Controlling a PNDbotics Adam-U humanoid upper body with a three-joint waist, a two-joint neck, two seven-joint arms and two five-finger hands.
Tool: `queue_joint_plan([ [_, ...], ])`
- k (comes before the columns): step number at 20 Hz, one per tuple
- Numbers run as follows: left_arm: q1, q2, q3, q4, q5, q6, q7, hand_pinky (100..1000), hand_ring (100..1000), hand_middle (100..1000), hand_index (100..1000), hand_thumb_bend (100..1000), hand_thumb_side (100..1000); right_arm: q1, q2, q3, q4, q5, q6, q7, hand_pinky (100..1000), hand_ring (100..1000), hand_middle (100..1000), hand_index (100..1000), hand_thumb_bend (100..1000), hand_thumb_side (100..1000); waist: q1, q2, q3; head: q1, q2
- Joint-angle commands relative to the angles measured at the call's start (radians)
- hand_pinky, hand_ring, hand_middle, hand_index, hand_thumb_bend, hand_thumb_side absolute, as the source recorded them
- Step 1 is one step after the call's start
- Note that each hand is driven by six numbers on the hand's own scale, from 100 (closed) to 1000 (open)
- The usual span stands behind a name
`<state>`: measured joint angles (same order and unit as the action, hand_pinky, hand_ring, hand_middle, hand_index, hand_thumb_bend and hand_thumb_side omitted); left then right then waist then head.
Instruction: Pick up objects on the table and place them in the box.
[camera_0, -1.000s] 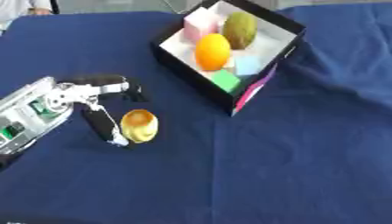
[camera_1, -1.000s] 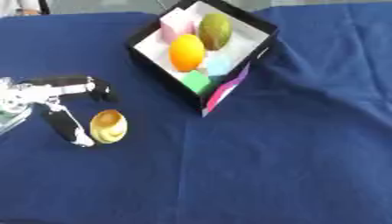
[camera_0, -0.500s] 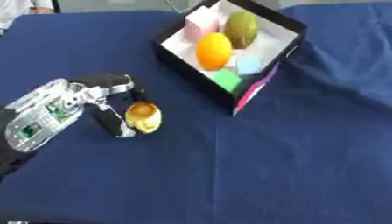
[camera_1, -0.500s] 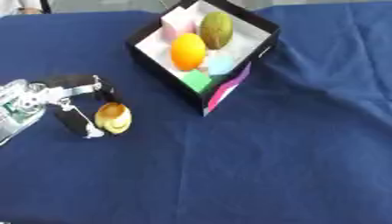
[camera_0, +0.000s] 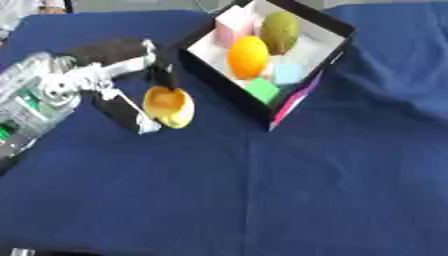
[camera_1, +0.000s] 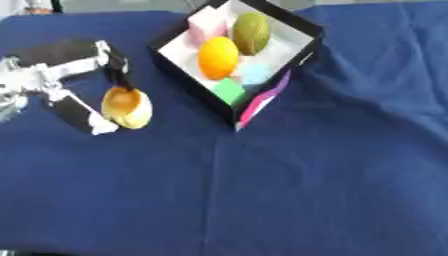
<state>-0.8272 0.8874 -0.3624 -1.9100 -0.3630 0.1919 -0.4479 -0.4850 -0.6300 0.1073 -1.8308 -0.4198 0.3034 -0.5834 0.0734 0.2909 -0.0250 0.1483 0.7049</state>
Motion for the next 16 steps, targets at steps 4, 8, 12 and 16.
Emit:
queue_joint_plan([
  [4,-0.228,-0.286,-0.047,0.394,-0.184,-0.113,-0.034,652,612,518,536,482,100,-0.026,-0.024,-0.011,-0.022,-0.007,-0.007,0.004,764,759,682,784,247,444,0.0,-0.051,0.011,0.005,0.023],
  [8,-0.282,-0.427,-0.036,0.653,-0.358,-0.252,0.029,666,625,531,548,534,100,-0.035,-0.012,-0.003,-0.022,-0.01,-0.005,0.009,764,759,682,784,246,444,-0.007,-0.054,0.004,0.015,0.017],
  [12,-0.295,-0.491,-0.005,0.816,-0.502,-0.348,0.109,692,656,598,637,603,100,-0.042,-0.005,0.001,-0.024,-0.011,-0.002,0.014,764,759,682,784,248,442,-0.012,-0.054,-0.001,0.019,0.004],
  [16,-0.28,-0.499,0.029,0.877,-0.546,-0.368,0.142,860,805,772,928,599,448,-0.042,-0.007,0.004,-0.025,-0.01,0.001,0.016,764,759,681,784,247,441,-0.013,-0.054,-0.003,0.017,-0.005],
])
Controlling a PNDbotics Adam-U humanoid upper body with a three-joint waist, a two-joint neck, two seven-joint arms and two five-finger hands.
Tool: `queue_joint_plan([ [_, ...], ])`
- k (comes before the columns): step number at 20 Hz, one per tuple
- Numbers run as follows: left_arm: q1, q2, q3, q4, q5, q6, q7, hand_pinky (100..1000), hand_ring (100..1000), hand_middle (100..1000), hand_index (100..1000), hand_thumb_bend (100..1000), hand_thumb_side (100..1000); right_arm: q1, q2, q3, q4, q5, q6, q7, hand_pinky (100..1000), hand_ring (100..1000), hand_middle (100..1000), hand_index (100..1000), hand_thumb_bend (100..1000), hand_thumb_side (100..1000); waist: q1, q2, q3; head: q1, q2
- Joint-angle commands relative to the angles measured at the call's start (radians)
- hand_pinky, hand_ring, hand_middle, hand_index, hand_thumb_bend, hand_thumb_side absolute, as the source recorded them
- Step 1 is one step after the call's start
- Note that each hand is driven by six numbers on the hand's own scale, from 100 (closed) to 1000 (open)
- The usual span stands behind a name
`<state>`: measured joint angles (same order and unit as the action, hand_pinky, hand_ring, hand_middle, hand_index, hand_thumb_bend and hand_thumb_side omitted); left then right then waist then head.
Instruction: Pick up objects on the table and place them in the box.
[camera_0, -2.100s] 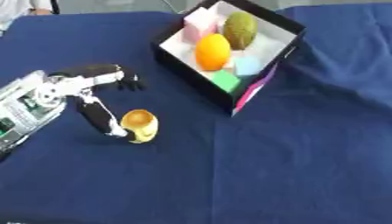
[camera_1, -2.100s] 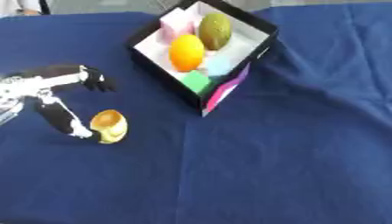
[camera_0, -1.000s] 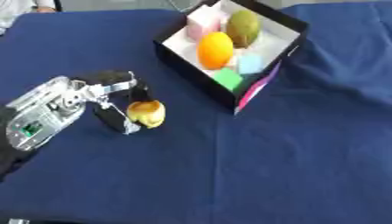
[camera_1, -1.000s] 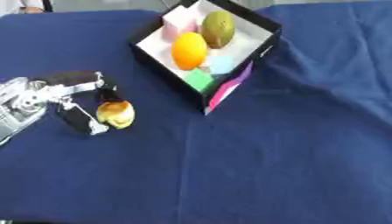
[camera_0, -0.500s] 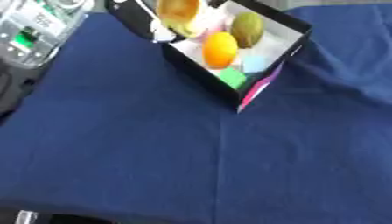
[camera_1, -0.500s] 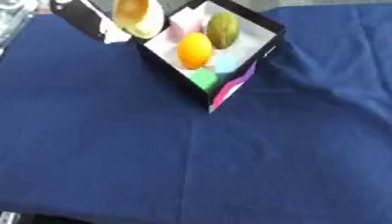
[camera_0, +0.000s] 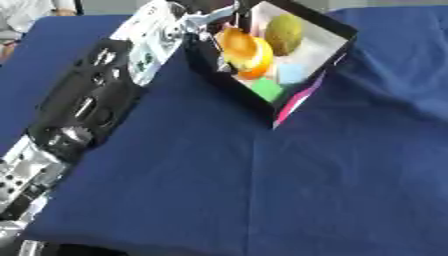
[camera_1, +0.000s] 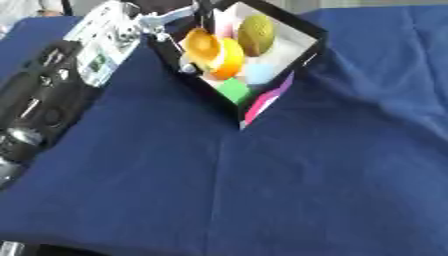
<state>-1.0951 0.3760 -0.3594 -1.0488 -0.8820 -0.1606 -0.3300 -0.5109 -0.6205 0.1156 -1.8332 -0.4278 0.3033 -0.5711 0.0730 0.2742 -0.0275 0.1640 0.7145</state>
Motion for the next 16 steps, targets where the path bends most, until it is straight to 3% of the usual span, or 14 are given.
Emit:
queue_joint_plan([
  [1,-0.005,0.021,0.03,-0.007,-0.025,-0.018,0.049,867,826,798,936,588,533,-0.013,-0.017,-0.004,-0.022,-0.001,0.003,0.004,764,759,681,784,248,444,-0.011,-0.037,0.001,-0.001,-0.019],
  [4,0.028,0.048,0.051,-0.093,0.008,0.008,0.118,869,853,857,962,524,669,-0.008,-0.016,-0.005,-0.017,-0.001,0.004,0.001,764,759,681,784,259,447,-0.011,-0.037,0.008,-0.01,-0.023],
  [6,0.055,0.063,0.074,-0.151,0.055,0.046,0.159,860,836,851,968,467,692,-0.007,-0.018,-0.006,-0.018,-0.001,0.003,0.0,764,759,682,784,249,443,-0.014,-0.039,0.013,-0.012,-0.019],
  [9,0.102,0.084,0.118,-0.239,0.155,0.108,0.219,832,797,810,941,379,668,-0.003,-0.022,-0.01,-0.023,-0.002,0.001,-0.003,764,759,682,784,248,441,-0.02,-0.043,0.02,-0.018,-0.012],
  [11,0.143,0.101,0.156,-0.314,0.25,0.152,0.267,799,752,754,901,271,594,0.003,-0.025,-0.013,-0.027,-0.003,-0.001,-0.007,764,760,682,784,247,439,-0.025,-0.045,0.027,-0.023,-0.006],
  [13,0.198,0.12,0.203,-0.396,0.382,0.196,0.316,778,724,710,875,183,610,0.009,-0.029,-0.019,-0.032,-0.003,-0.004,-0.012,764,760,682,784,247,435,-0.028,-0.048,0.034,-0.028,0.001],
  [16,0.295,0.155,0.285,-0.504,0.601,0.218,0.414,763,707,680,856,142,590,0.02,-0.033,-0.029,-0.035,0.001,-0.009,-0.024,764,759,682,786,248,429,-0.031,-0.052,0.044,-0.031,0.008],
])
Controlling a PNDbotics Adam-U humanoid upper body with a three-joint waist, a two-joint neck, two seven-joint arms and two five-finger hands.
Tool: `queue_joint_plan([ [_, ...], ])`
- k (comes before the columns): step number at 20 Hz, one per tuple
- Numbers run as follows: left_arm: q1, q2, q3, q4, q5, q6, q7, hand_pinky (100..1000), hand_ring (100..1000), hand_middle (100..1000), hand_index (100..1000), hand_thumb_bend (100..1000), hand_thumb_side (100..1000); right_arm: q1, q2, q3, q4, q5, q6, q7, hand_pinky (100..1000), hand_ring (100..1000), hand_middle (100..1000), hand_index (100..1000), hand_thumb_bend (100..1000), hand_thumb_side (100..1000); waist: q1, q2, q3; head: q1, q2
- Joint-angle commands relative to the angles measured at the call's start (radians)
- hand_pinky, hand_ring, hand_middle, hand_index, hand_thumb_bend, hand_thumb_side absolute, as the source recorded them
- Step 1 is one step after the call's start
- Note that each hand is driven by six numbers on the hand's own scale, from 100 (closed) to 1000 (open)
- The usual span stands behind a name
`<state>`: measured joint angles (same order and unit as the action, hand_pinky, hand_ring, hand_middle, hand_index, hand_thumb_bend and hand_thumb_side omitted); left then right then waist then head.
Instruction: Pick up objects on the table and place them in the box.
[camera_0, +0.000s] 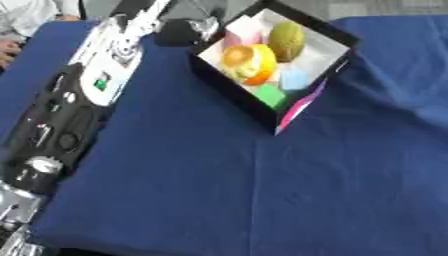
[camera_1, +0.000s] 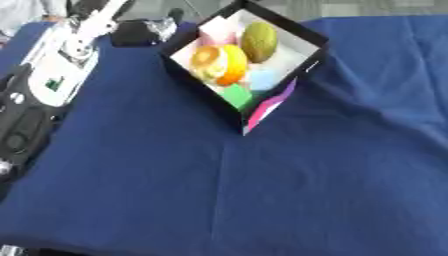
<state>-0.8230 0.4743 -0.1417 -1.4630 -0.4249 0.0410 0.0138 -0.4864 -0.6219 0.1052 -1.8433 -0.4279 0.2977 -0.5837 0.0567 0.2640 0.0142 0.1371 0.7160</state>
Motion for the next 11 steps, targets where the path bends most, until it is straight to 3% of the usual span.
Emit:
queue_joint_plan([
  [1,0.058,0.07,0.094,-0.111,0.205,0.016,0.108,756,697,670,836,125,615,0.001,-0.032,-0.021,-0.025,0.003,-0.003,-0.015,763,759,682,785,257,422,-0.016,-0.043,0.005,-0.007,0.007],
  [6,0.207,0.114,0.194,-0.158,0.478,-0.019,0.248,771,742,715,826,120,732,0.019,-0.027,-0.031,-0.025,0.01,-0.008,-0.026,762,759,681,784,283,402,-0.022,-0.045,0.017,-0.026,0.003],
  [11,0.317,0.109,0.267,-0.203,0.616,-0.097,0.306,790,763,760,854,226,788,0.034,-0.018,-0.039,-0.023,0.01,-0.021,-0.039,762,759,681,783,284,404,-0.038,-0.041,0.026,-0.061,0.001],
])
